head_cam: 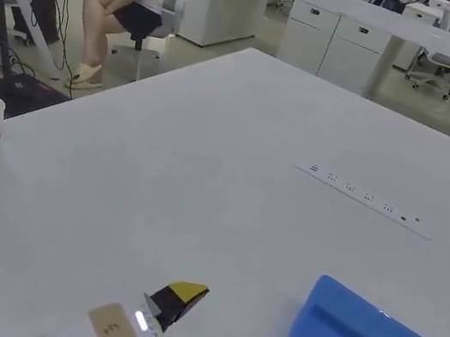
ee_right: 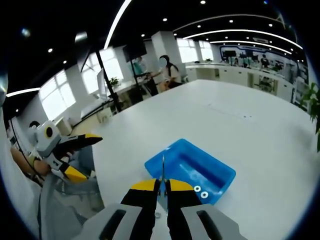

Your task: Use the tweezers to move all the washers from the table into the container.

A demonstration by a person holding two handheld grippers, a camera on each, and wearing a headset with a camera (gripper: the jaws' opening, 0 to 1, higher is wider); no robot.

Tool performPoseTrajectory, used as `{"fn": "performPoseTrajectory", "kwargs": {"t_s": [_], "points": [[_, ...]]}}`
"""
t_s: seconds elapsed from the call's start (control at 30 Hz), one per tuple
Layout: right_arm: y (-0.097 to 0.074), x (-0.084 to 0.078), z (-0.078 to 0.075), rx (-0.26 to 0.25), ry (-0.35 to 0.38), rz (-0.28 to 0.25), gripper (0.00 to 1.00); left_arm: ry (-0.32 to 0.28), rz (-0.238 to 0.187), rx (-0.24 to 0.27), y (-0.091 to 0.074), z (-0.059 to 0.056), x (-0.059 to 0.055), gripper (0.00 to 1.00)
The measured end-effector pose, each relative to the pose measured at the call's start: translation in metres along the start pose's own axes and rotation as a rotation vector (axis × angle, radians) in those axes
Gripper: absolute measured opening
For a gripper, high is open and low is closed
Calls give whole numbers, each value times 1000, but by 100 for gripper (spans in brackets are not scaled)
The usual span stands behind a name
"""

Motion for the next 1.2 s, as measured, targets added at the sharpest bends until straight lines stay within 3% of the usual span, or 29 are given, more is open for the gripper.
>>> {"fn": "performPoseTrajectory", "kwargs": {"t_s": [0.47,1.2], "points": [[14,-29,11,29,43,41,3,4,1,1,0,1,-1,75],[30,-63,7,22,48,128,3,7,8,-7,0,-1,-2,73]]}}
Point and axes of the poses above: the centre of the closed fingertips' face, and the gripper's own axes: y roughly forward along the fingers, z roughly to its left, x roughly out of its top, the point moved 1 cm from there along -y, roughly backward along the fingers, and after that the axes turned 3 degrees about y, right-handed, at the moved point
